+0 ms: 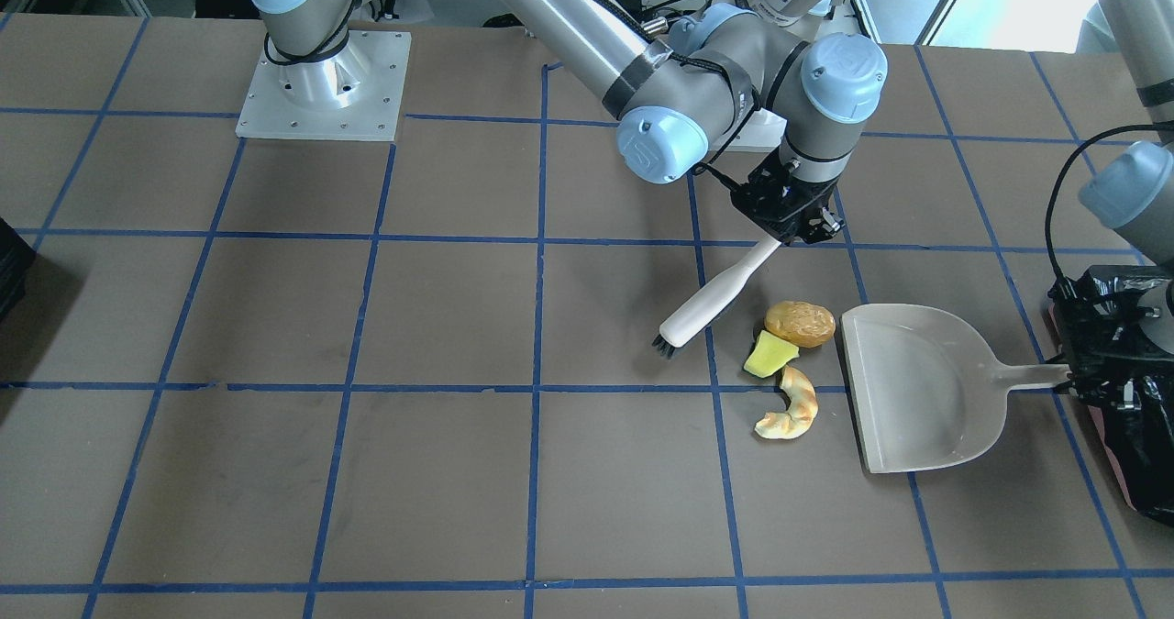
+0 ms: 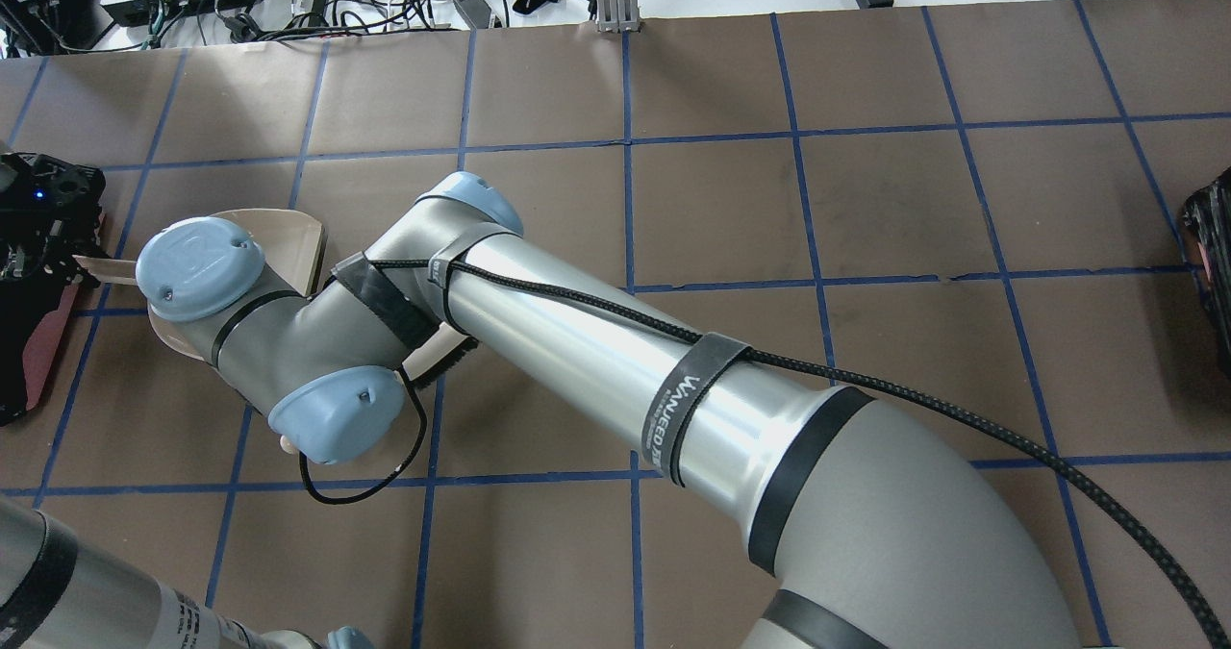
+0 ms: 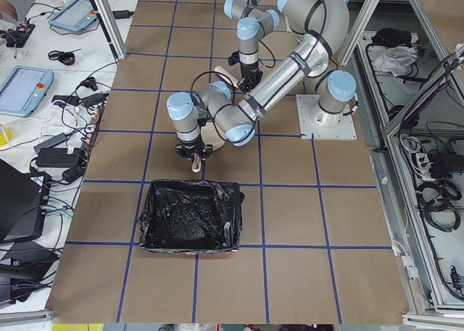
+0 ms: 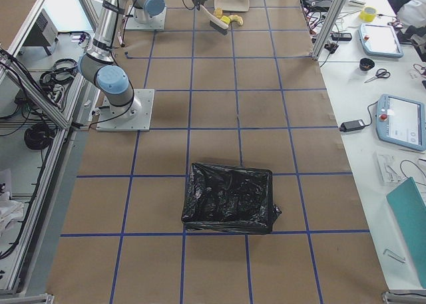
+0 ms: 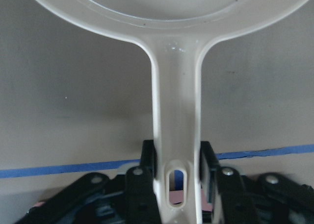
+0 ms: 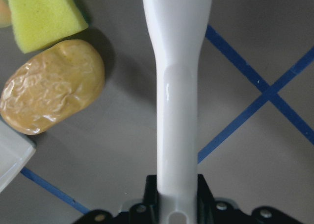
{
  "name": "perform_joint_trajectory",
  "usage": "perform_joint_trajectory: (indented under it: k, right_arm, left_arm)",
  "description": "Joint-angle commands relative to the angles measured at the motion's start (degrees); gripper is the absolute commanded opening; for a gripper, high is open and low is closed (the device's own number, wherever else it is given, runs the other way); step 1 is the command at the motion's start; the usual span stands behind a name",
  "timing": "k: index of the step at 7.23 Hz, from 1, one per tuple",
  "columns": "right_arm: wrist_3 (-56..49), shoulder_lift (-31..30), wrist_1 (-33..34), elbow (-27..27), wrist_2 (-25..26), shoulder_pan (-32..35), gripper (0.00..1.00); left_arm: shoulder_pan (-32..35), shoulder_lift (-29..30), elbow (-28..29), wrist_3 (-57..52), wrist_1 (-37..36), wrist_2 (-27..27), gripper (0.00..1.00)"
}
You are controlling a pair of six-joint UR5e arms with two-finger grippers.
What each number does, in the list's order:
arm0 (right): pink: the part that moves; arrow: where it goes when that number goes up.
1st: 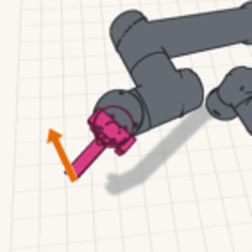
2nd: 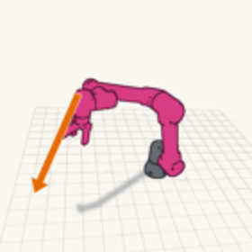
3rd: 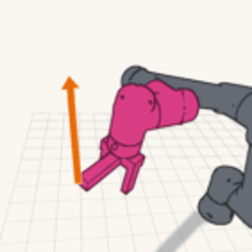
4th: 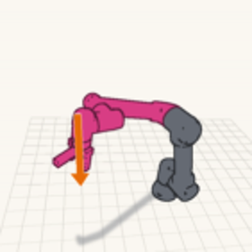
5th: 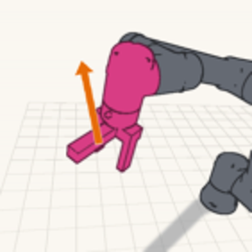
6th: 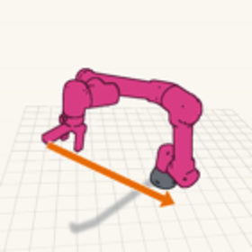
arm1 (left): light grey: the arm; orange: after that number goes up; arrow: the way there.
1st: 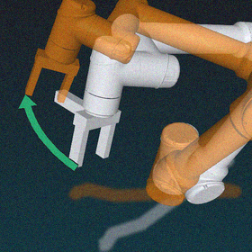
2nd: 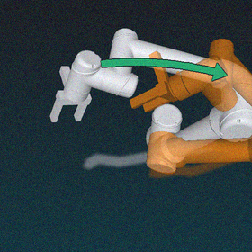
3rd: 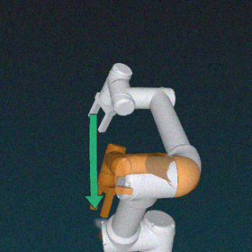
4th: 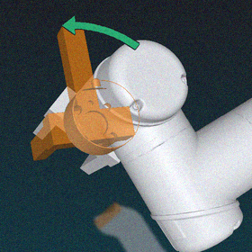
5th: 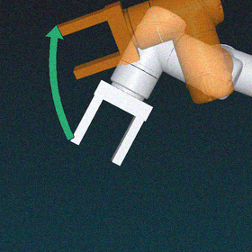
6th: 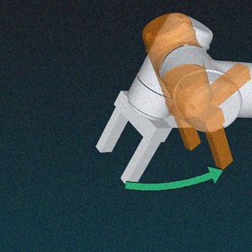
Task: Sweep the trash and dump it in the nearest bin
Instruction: 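Sweep the brown lump into the dustpan with the right gripper's brush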
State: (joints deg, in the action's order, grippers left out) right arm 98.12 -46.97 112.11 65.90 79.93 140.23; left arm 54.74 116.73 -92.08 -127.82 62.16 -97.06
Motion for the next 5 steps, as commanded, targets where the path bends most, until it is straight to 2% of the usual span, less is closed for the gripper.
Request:
perform_joint_trajectory:
  k: [1,3,5]
  right_arm:
    - [-0.6,2.9,0.9,-2.7,-1.5,0.4,0.00]
    - [-1.9,5.5,1.0,-6.0,-2.7,0.4,0.00]
    - [-3.5,5.8,1.1,-6.3,-2.8,0.3,0.00]
  left_arm:
    - [1.3,0.3,-0.1,0.0,-0.3,-0.3,0.00]
    - [1.3,0.4,-0.6,0.0,-0.4,-0.5,0.00]
    - [1.3,0.5,-0.7,0.0,-1.3,-0.5,0.00]
